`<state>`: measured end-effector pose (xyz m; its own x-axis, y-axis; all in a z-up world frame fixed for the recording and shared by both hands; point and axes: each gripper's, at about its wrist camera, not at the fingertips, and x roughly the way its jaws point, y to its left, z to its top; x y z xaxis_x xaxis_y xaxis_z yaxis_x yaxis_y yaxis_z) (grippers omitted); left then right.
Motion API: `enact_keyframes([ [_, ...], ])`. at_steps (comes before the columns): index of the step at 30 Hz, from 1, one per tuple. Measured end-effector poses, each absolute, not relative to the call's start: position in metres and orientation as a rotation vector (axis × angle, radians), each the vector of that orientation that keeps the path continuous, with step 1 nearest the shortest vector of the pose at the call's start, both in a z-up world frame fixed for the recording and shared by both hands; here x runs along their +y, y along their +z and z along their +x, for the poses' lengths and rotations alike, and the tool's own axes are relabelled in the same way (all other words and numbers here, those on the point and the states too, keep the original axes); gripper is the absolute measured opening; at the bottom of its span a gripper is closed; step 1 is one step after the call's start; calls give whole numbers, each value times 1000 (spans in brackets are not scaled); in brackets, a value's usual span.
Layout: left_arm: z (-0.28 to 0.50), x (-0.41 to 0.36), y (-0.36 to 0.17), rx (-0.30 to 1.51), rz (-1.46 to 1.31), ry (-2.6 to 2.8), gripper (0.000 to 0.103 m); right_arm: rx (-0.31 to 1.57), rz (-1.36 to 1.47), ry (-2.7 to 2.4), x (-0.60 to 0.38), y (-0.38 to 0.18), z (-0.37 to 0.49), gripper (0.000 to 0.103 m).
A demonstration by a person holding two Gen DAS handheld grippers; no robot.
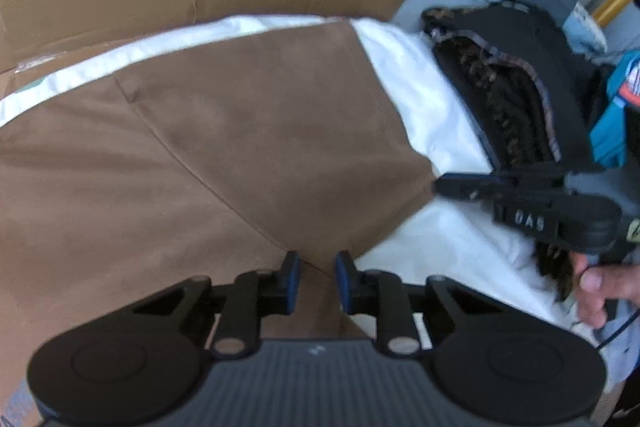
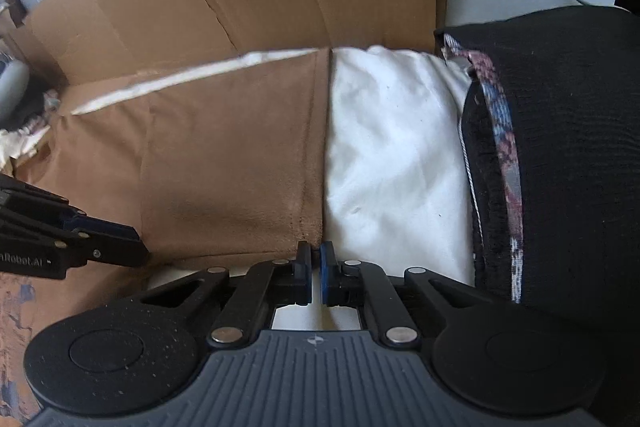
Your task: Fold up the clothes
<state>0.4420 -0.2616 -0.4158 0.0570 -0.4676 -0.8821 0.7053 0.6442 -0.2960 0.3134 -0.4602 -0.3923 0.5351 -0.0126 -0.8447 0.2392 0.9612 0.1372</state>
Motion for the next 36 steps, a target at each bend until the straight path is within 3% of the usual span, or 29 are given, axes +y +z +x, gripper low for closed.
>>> enact_keyframes([
  [9, 455, -252, -430, 1270, 128, -867, 15, 922, 461, 3, -464, -378, 283, 1],
  [13, 461, -246, -434, 1290, 57, -846, 11, 950, 516, 117, -446, -387, 279, 14],
  [23, 455, -241, -434, 1262, 7, -807, 10, 1022, 611, 198, -413, -419, 305, 15],
  [25, 453, -237, -433, 1260, 6, -805, 10, 1034, 619, 196, -409, -423, 313, 23],
  [27, 452, -237, -432, 1260, 4, -799, 10, 1045, 633, 198, -406, -426, 320, 23],
  [30, 451, -237, -432, 1259, 2, -792, 10, 1066, 653, 200, -406, -429, 325, 20],
  [33, 451, -238, -431, 1258, 5, -793, 10, 1091, 617, 197, -404, -426, 324, 1],
  [36, 451, -240, -430, 1253, 9, -791, 10, 1100, 584, 196, -402, -420, 320, 0],
])
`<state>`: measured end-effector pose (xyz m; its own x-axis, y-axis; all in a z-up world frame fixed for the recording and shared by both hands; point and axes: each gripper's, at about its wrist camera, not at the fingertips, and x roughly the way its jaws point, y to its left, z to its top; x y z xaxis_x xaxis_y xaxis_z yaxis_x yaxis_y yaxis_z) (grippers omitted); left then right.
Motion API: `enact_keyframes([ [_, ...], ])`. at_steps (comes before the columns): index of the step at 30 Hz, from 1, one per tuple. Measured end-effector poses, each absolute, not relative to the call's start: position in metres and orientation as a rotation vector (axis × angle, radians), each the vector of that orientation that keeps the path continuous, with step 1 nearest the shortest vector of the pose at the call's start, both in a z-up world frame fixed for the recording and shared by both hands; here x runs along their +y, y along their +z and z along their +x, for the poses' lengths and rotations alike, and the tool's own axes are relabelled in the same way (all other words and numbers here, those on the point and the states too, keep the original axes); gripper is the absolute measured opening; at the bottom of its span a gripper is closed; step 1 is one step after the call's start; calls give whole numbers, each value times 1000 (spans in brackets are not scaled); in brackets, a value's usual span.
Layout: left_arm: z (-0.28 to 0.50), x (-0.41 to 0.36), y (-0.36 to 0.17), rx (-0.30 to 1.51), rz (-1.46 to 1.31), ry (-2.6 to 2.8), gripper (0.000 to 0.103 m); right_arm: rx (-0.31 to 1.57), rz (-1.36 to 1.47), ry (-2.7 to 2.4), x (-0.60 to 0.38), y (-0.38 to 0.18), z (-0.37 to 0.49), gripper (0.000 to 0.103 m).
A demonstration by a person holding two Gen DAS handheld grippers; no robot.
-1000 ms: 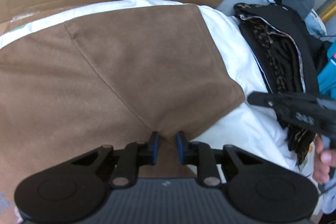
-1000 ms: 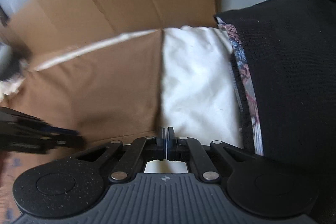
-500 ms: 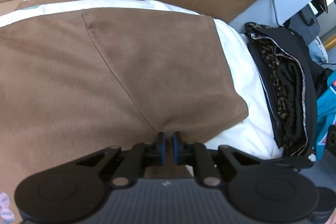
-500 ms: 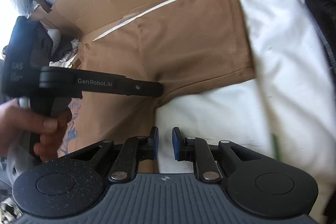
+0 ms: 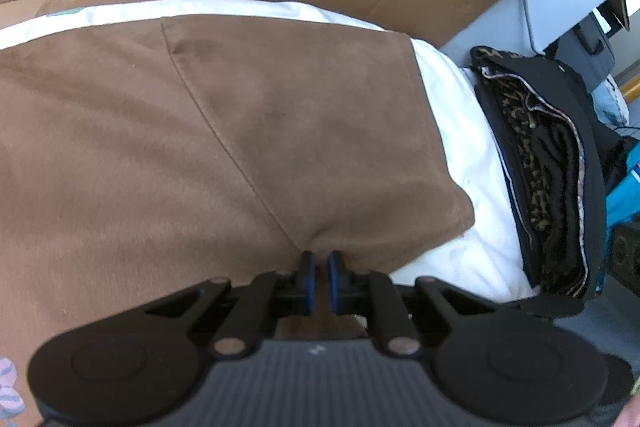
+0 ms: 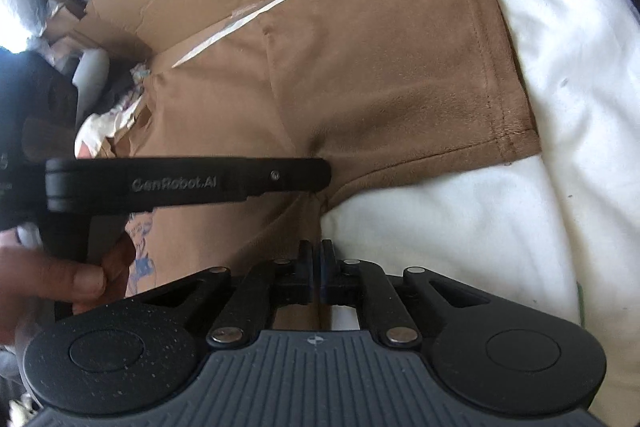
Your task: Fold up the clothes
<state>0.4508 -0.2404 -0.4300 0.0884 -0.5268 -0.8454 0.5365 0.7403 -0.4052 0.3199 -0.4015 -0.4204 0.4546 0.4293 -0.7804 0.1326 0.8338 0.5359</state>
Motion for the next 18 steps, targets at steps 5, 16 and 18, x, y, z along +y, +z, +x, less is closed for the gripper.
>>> enact_keyframes([
  [5, 449, -245, -428, 1244, 25, -780, 10, 1120, 609, 180, -404, -421, 314, 1],
  [16, 445, -246, -407, 1188, 53, -817, 9, 1062, 631, 120, -434, -408, 287, 11],
  [18, 443, -244, -405, 1183, 49, -813, 9, 1025, 666, 71, -444, -405, 290, 38],
])
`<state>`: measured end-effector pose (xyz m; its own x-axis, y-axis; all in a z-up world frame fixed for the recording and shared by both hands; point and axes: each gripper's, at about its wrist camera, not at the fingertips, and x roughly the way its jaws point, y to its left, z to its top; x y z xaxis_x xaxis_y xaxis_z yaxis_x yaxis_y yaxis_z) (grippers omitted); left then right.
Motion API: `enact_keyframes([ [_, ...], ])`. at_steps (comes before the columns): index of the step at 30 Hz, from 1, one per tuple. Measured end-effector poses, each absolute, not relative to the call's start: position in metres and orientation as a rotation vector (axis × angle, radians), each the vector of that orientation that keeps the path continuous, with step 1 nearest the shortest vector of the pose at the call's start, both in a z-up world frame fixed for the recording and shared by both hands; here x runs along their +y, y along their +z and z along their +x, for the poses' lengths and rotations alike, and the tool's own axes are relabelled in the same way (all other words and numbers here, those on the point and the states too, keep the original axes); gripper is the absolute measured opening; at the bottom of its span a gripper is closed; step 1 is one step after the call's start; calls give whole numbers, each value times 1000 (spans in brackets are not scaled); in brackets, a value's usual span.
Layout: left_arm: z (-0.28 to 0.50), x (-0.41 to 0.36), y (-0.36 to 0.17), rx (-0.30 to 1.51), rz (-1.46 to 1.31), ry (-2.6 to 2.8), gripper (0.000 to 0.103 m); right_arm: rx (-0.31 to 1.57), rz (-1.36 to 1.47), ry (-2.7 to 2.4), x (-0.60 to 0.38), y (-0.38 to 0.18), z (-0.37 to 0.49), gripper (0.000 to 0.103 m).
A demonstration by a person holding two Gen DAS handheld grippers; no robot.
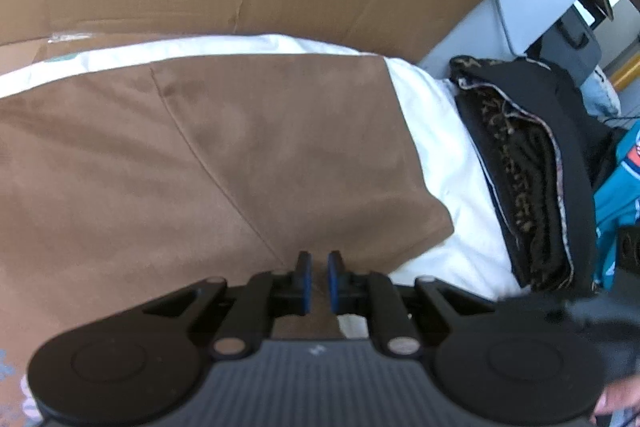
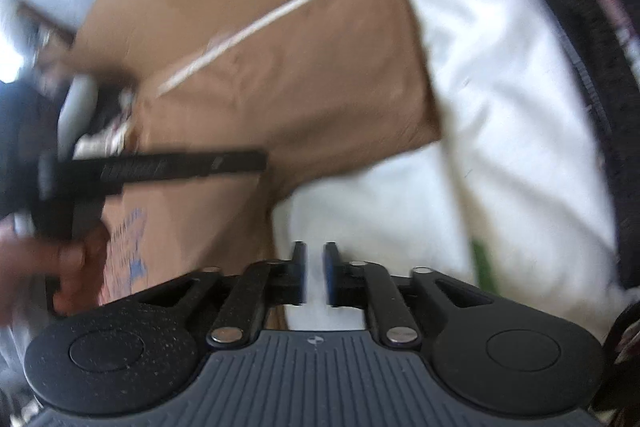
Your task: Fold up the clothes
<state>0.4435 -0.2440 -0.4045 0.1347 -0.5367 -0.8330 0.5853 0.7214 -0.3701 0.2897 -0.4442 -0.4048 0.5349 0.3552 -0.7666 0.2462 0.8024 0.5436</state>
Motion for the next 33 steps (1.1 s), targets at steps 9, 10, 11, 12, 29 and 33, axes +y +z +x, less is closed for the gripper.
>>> enact_keyframes([
  [9, 428, -251, -417, 1212, 109, -816, 8, 991, 677, -164, -476, -401, 316, 47],
  [10, 426, -253, -418, 1211, 116, -818, 8, 998, 648, -187, -477, -400, 319, 46],
  [11, 424, -256, -418, 1207, 125, -818, 8, 1009, 609, -219, -479, -399, 323, 45],
  [12, 422, -257, -419, 1204, 131, -818, 9, 1024, 580, -243, -480, -399, 325, 43],
  [29, 446, -224, -396, 1144, -62, -845, 9, 995, 335, -322, -465, -373, 338, 23],
  [33, 463, -220, -393, 1074, -82, -810, 9, 898, 323, -228, -461, -361, 349, 23],
])
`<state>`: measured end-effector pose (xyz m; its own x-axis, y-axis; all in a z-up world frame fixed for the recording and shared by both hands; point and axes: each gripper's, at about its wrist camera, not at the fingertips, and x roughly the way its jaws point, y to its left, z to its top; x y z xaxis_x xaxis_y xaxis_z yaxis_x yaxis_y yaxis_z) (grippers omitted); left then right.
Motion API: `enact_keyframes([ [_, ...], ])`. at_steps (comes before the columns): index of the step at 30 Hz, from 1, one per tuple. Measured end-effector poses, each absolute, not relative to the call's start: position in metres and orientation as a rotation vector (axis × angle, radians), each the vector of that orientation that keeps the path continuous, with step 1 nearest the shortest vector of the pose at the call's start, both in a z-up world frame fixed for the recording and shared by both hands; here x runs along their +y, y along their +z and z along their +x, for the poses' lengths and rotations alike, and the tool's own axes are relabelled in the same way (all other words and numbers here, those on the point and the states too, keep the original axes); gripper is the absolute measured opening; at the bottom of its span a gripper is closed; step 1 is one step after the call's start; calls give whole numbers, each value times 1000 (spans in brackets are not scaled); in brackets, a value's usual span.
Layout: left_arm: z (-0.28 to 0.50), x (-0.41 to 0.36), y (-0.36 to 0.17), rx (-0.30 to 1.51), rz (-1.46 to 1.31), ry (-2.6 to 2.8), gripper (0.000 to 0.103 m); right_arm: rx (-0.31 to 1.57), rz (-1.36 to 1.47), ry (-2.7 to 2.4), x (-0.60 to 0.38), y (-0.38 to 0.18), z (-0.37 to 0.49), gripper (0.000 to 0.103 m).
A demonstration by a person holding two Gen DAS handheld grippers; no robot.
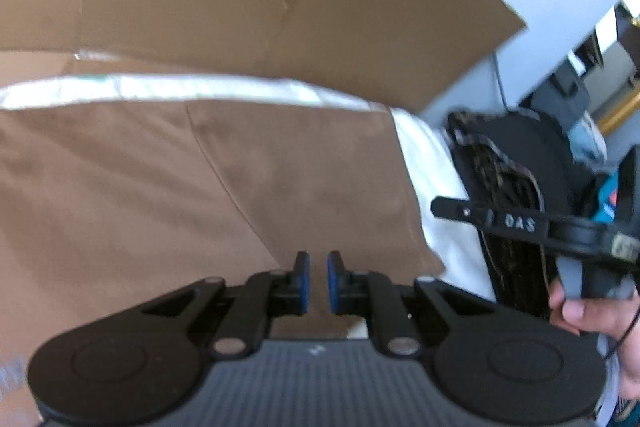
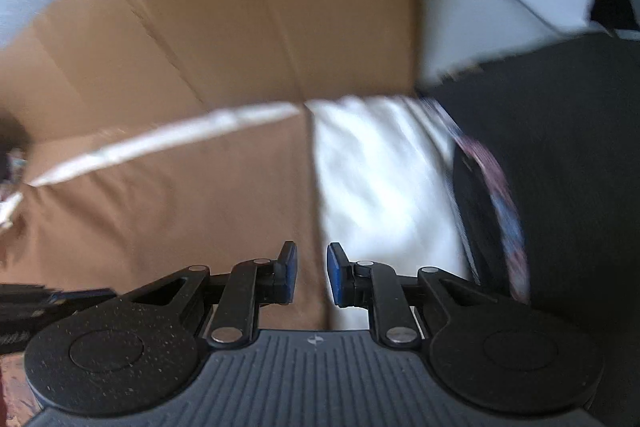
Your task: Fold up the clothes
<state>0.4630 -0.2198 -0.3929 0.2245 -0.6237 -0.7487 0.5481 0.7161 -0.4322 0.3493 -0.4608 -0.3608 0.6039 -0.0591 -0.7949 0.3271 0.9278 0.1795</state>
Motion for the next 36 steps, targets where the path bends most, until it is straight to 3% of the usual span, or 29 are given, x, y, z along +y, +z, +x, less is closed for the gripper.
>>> enact_keyframes([
  [36, 581, -261, -417, 947, 216, -779, 7, 853, 103, -171, -471, -395, 435, 20],
])
